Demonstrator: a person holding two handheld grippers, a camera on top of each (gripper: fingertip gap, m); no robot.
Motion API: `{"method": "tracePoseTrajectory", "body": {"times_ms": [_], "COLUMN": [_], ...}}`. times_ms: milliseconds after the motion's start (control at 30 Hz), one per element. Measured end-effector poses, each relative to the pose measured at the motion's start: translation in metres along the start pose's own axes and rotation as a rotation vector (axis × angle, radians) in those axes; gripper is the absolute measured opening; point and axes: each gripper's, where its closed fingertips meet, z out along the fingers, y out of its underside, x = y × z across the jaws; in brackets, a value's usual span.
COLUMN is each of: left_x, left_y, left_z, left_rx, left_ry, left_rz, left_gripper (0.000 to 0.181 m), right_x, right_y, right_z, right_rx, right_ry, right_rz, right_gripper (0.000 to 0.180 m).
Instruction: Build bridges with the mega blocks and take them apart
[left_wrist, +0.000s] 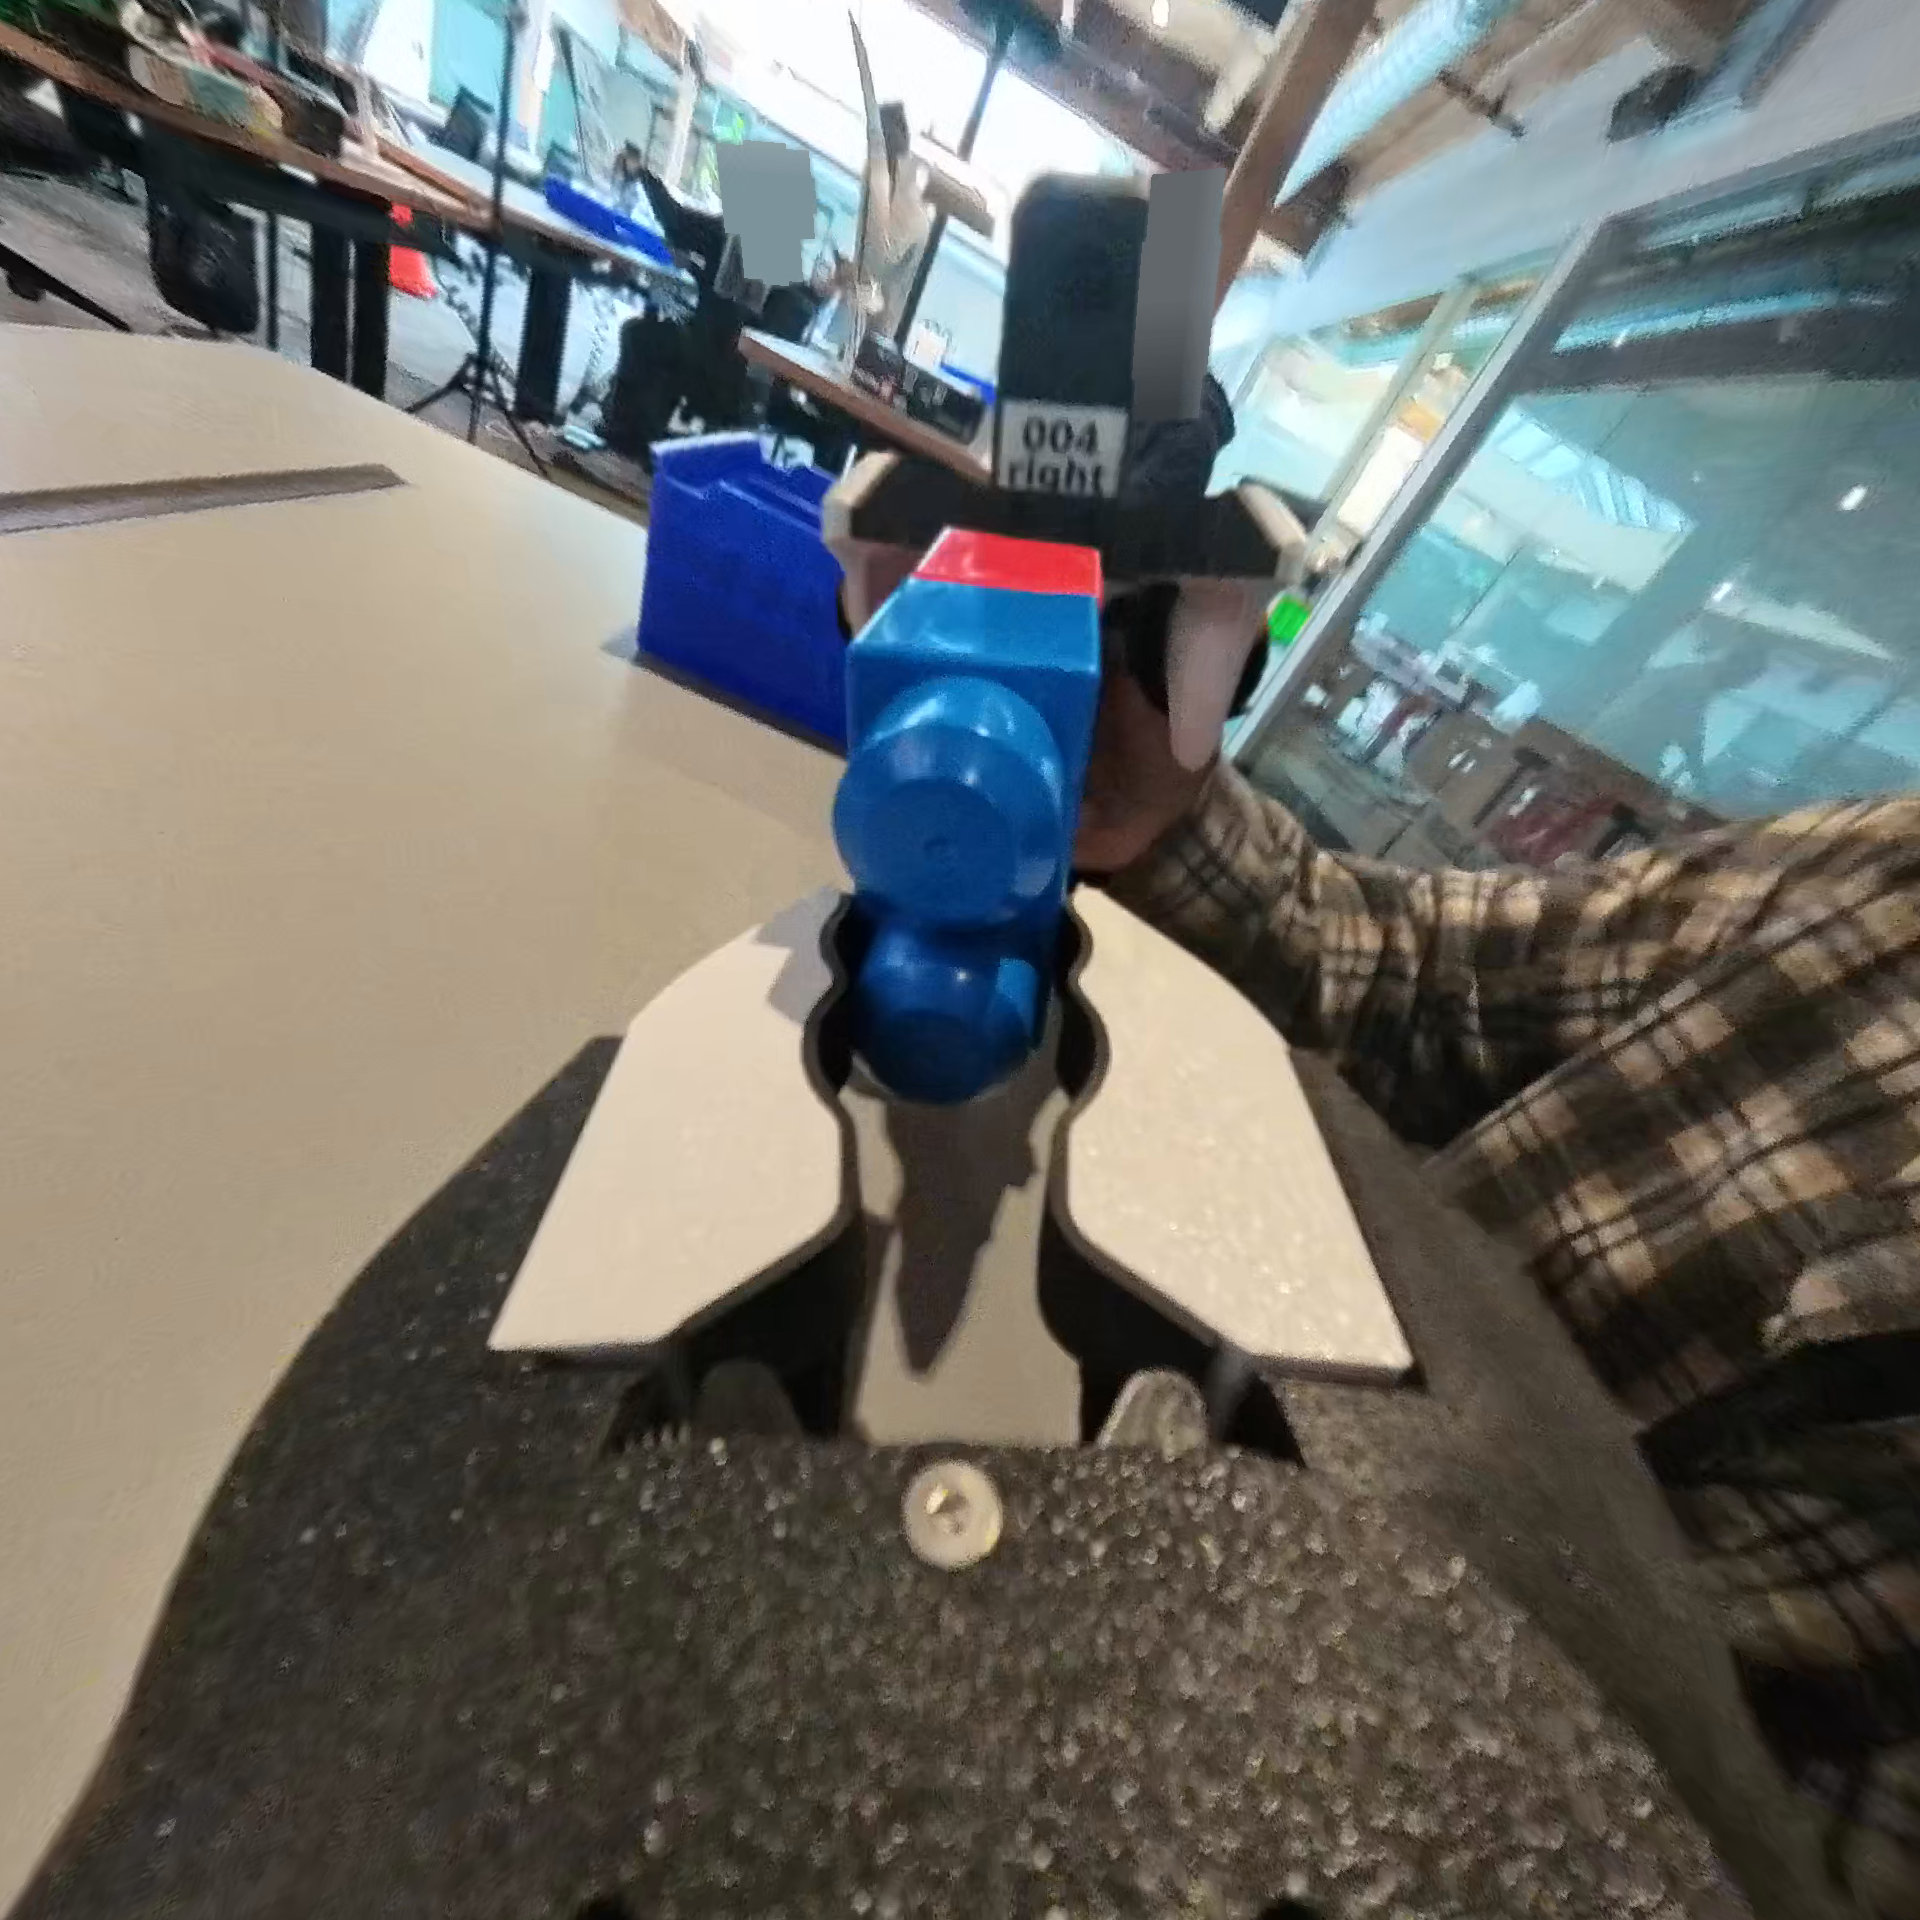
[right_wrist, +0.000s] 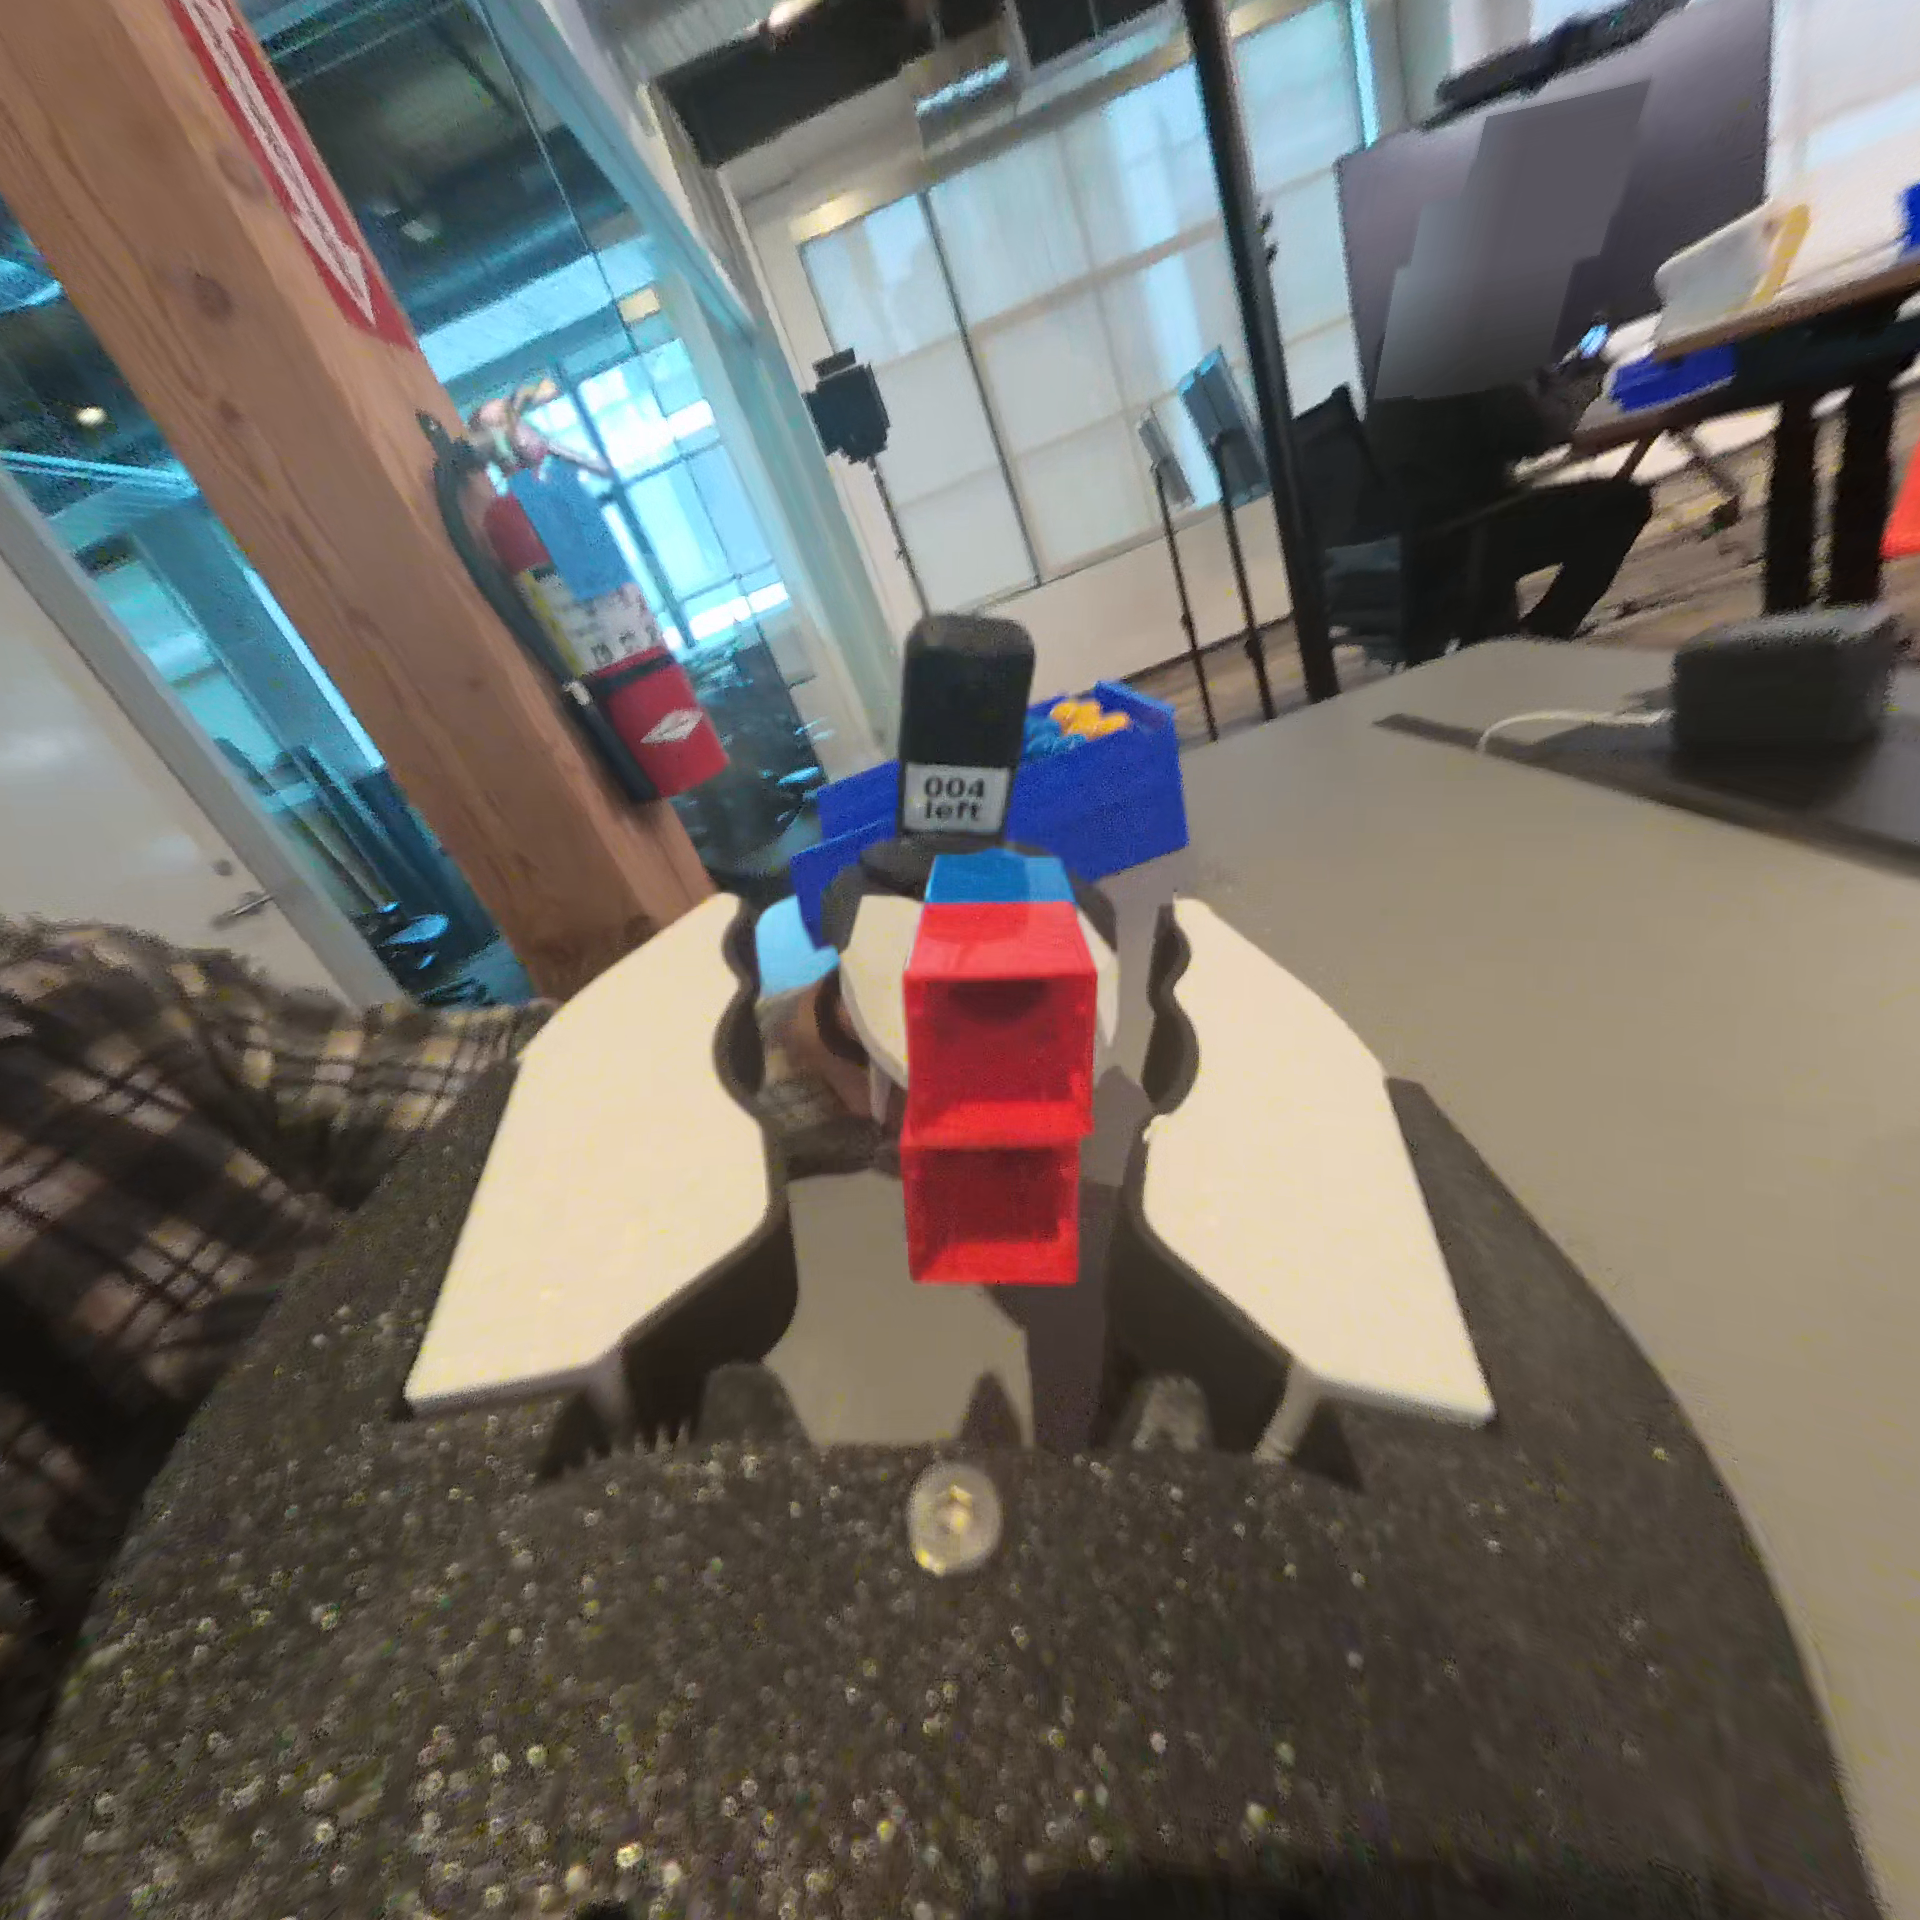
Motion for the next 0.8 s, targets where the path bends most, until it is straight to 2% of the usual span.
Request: {"method": "tracePoseTrajectory", "body": {"times_ms": [133,200,667,800], "left_x": [0.009,0.011,0.028,0.035], "left_y": [-0.002,-0.001,-0.014,-0.023], "left_z": [0.001,0.002,0.007,0.008], "left_rx": [0.042,0.038,0.146,0.208], "left_ry": [0.019,0.02,0.043,0.043], "left_rz": [0.02,0.033,0.025,0.028], "left_gripper": [0.037,0.037,0.035,0.035], "right_x": [-0.001,-0.008,-0.02,-0.026], "right_y": [0.024,0.025,0.016,0.009], "right_z": [0.011,0.012,0.001,-0.003], "right_rx": [-0.135,-0.138,-0.192,-0.16], "right_ry": [-0.008,-0.041,0.023,0.037], "right_rz": [0.008,0.006,-0.03,-0.022], "right_gripper": [0.062,0.038,0.035,0.035]}}
